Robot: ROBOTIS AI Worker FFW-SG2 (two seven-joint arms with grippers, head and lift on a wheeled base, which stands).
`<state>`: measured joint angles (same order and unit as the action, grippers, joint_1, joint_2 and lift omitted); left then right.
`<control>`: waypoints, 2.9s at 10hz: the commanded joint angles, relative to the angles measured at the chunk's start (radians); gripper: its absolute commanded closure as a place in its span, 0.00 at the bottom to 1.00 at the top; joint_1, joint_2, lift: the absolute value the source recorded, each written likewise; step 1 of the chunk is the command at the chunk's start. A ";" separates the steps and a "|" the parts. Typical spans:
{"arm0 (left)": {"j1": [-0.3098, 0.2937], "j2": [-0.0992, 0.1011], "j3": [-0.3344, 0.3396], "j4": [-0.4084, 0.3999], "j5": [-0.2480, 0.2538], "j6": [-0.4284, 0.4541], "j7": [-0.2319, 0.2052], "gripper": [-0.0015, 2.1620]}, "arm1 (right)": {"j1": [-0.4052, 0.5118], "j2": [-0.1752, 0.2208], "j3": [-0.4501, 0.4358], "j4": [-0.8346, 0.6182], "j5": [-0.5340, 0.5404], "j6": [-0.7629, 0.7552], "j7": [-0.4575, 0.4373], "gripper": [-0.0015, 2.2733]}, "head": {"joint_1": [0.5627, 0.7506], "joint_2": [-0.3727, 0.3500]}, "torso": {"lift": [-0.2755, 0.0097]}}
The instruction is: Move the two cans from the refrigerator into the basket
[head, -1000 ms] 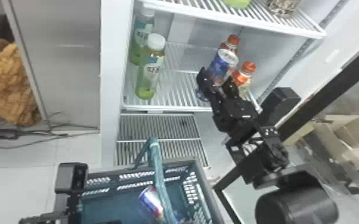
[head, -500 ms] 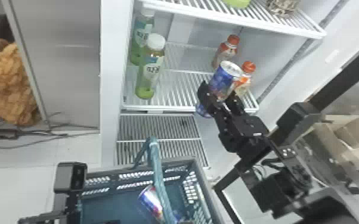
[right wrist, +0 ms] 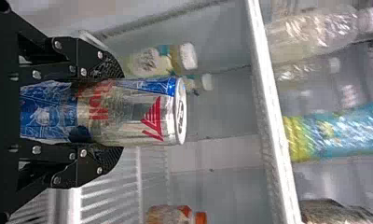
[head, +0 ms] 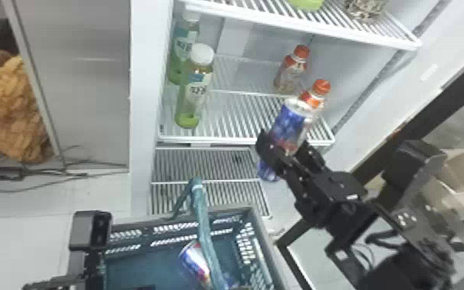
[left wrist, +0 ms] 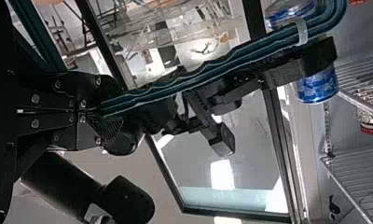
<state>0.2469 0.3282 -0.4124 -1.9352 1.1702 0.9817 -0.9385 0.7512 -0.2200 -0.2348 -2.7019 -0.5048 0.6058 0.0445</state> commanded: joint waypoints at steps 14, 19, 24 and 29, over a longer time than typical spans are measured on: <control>0.006 -0.006 0.008 0.000 -0.008 0.012 0.000 0.54 | -0.003 0.010 -0.092 -0.107 -0.213 0.722 -0.003 0.33 | 0.70 0.03 | 0.00; 0.008 -0.008 0.012 0.000 -0.010 0.012 0.000 0.54 | -0.015 0.007 -0.092 -0.117 -0.173 0.705 0.000 0.20 | 0.70 0.03 | 0.00; 0.006 -0.006 0.010 0.000 -0.010 -0.002 0.000 0.54 | 0.005 0.013 -0.090 -0.151 -0.054 0.430 0.008 0.20 | 0.70 0.03 | 0.00; 0.006 -0.006 0.010 0.000 -0.006 -0.010 0.009 0.54 | 0.014 0.025 -0.060 -0.083 0.042 0.035 0.002 0.20 | 0.70 0.03 | 0.00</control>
<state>0.2528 0.3222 -0.4017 -1.9353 1.1646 0.9707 -0.9296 0.7663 -0.1959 -0.2952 -2.7943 -0.4656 0.6625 0.0455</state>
